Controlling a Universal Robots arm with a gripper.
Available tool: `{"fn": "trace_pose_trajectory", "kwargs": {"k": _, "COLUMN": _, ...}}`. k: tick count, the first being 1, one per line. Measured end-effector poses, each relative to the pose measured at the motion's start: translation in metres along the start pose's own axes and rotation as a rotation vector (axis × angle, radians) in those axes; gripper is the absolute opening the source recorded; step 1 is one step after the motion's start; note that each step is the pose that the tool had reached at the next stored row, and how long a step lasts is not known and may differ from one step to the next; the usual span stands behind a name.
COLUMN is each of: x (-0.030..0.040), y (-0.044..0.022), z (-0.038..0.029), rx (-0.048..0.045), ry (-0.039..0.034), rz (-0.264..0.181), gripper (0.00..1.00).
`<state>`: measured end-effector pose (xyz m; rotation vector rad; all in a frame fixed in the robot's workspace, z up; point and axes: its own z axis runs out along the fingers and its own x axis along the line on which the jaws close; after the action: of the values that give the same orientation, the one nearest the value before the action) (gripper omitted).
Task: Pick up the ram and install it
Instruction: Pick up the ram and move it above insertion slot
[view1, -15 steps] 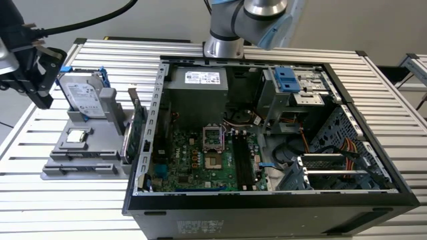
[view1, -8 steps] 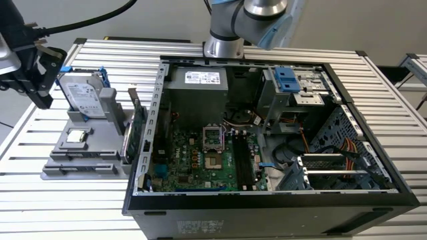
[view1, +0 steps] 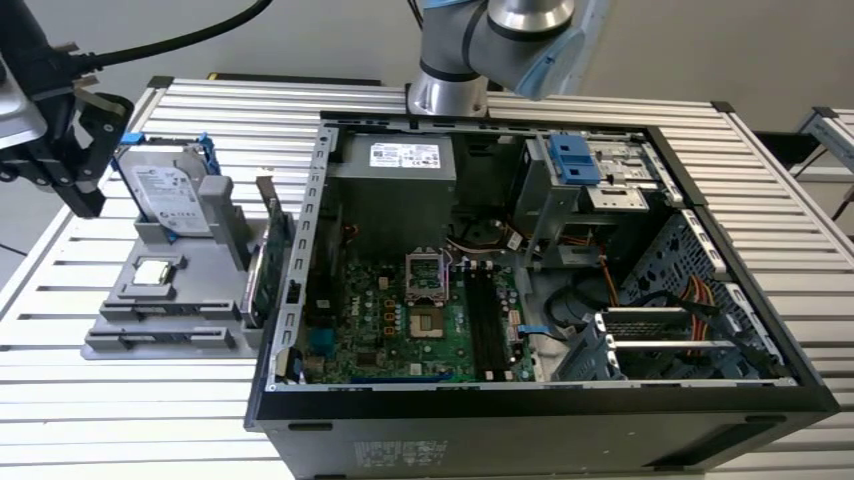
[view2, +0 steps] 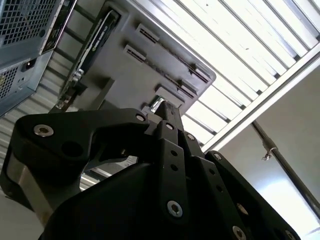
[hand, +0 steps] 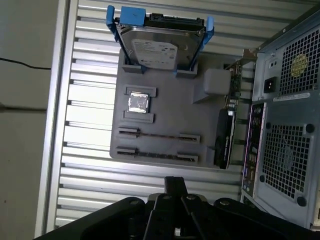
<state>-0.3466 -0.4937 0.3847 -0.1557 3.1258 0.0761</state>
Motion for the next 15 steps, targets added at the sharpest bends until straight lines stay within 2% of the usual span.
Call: {"fn": "trace_pose_trajectory", "kwargs": {"k": 15, "x": 0.0001, "y": 0.0, "z": 0.0, "rx": -0.0007, "ry": 0.0023, "rz": -0.048, "gripper": 0.0}}
